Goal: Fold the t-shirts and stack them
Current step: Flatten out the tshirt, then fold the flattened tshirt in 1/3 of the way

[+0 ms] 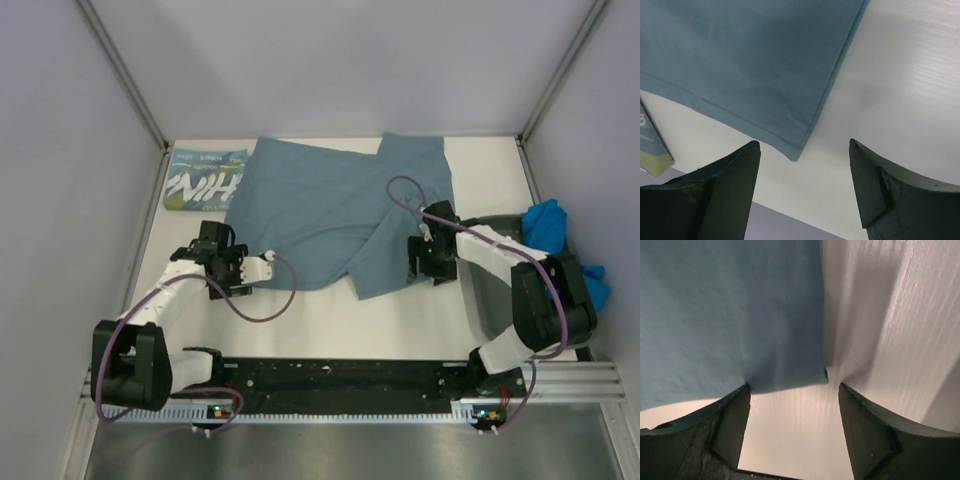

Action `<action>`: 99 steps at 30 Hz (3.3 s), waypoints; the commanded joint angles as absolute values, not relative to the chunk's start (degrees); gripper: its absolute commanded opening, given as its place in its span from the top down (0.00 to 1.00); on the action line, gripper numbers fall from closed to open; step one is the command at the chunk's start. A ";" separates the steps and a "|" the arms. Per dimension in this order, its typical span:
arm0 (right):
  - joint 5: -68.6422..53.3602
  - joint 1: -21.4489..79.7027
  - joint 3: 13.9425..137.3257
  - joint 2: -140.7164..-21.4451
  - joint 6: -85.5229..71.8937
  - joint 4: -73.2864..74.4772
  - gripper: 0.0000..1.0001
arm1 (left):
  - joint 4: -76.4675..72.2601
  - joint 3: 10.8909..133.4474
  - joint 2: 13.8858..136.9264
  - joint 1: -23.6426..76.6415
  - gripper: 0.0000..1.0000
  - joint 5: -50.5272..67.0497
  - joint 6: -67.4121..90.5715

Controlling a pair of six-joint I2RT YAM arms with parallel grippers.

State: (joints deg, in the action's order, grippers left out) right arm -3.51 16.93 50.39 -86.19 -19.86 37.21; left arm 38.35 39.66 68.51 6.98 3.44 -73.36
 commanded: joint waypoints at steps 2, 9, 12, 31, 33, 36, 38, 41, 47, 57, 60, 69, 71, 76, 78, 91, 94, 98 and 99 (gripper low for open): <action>-1.68 17.05 48.96 -90.26 -22.59 27.52 0.32 | 32.00 39.73 72.50 6.07 0.24 7.73 -83.31; -1.49 16.88 48.08 -90.44 -21.89 23.39 0.40 | 26.02 37.35 80.41 5.89 0.30 4.23 -83.50; -4.21 16.79 48.25 -90.53 -21.45 23.47 0.74 | 26.54 38.14 82.87 5.89 0.58 3.34 -81.65; -18.98 18.98 49.04 -38.43 -33.91 66.69 1.00 | 52.19 37.61 55.20 5.89 1.00 2.98 -66.54; -20.38 19.07 50.18 -35.44 -35.59 70.99 1.00 | 55.88 38.40 54.06 5.89 1.00 3.51 -65.75; -22.41 19.07 53.60 -31.74 -36.82 77.85 1.00 | 60.02 41.12 52.56 5.89 1.00 4.48 -65.04; -22.06 19.07 55.71 -29.81 -37.70 82.42 1.00 | 62.57 42.44 51.42 5.89 1.00 4.92 -64.86; -22.76 19.07 55.73 -27.60 -37.18 86.13 1.00 | 63.89 43.24 50.89 5.89 1.00 6.50 -64.60; -23.30 18.99 46.94 -30.31 -36.21 75.87 1.00 | 61.97 42.63 52.29 5.98 1.00 7.65 -64.95; -9.66 12.06 46.93 -54.03 -26.82 52.24 1.00 | 46.06 48.59 65.54 5.98 1.00 4.31 -57.75; -10.55 7.39 47.19 -59.92 -23.30 44.23 1.00 | 45.00 52.46 73.01 5.98 1.00 3.60 -55.82; -8.00 5.72 59.84 -75.40 -12.40 39.55 1.00 | 43.68 62.48 87.97 5.98 1.00 4.31 -53.79; -6.77 4.93 62.13 -77.07 -11.78 39.73 1.00 | 43.68 63.80 90.16 6.24 1.00 4.04 -53.61; -6.51 3.16 65.56 -80.41 -9.23 41.22 1.00 | 42.89 65.21 93.07 7.03 1.00 2.99 -52.73; -6.68 3.16 65.92 -81.82 -8.70 41.22 1.00 | 41.76 65.21 93.25 7.03 1.00 1.85 -52.73; -7.72 3.08 71.02 -88.94 -8.00 42.63 1.00 | 36.74 67.32 96.94 7.47 0.99 -5.88 -53.79; -8.09 3.08 70.93 -89.65 -7.65 42.63 1.00 | 34.73 67.32 98.17 7.65 0.93 -8.17 -53.70; -7.65 3.16 71.37 -90.44 -7.38 42.54 1.00 | 26.04 66.80 98.70 7.73 0.72 -14.48 -52.82; -7.30 3.16 71.45 -90.61 -7.30 42.45 1.00 | 22.01 66.62 98.79 7.73 0.71 -16.68 -52.82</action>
State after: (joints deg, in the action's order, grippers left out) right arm -8.43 3.46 68.69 -89.78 -8.71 42.92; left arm 34.63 65.80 98.74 7.90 -7.64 -53.63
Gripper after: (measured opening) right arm 0.009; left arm 0.261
